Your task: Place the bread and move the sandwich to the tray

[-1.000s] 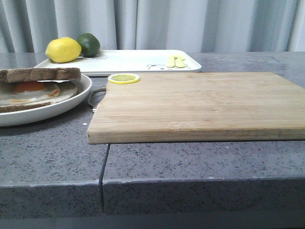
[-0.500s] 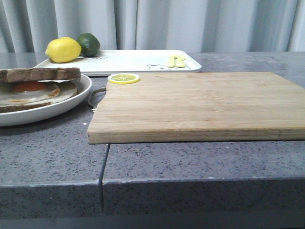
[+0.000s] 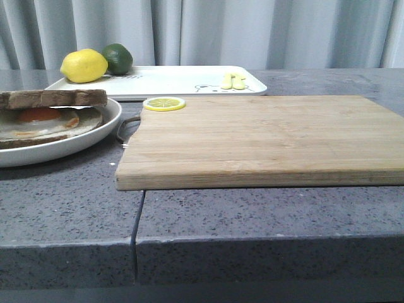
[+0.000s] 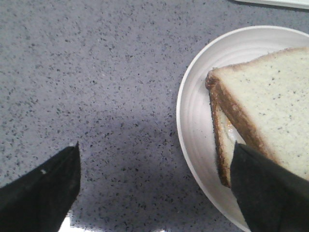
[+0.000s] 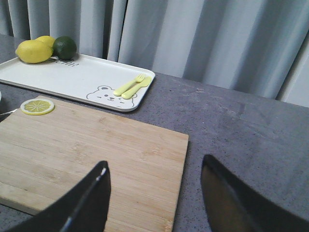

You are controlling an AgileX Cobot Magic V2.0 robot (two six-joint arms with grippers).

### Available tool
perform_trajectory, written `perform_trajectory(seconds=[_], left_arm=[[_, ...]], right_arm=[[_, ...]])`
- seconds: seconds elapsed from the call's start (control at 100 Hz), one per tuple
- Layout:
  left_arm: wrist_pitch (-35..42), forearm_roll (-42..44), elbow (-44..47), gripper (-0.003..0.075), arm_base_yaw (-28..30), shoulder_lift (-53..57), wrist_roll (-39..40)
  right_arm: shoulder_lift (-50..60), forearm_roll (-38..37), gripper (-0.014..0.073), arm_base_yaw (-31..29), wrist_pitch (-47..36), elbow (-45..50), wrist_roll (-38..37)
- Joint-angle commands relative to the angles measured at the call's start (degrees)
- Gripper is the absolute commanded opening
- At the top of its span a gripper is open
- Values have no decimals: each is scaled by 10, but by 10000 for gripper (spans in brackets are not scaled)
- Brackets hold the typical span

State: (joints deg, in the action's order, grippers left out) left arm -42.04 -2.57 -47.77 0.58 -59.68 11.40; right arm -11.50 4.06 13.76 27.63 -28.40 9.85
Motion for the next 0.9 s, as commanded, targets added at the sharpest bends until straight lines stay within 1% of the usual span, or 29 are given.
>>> perform_trajectory(seconds=[0.0, 0.09, 0.4, 0.89], left_arm=[[59, -28, -1, 578, 2, 3, 6], [78, -49, 9, 578, 2, -3, 6], [86, -73, 10, 578, 2, -56, 6], [117, -73, 10, 578, 2, -115, 6]], right_arm=[[-6, -4, 428, -3, -50, -14, 0], [-6, -4, 428, -3, -51, -14, 0], [-6, -4, 428, -3, -54, -14, 0], [-6, -4, 428, -3, -54, -14, 0]])
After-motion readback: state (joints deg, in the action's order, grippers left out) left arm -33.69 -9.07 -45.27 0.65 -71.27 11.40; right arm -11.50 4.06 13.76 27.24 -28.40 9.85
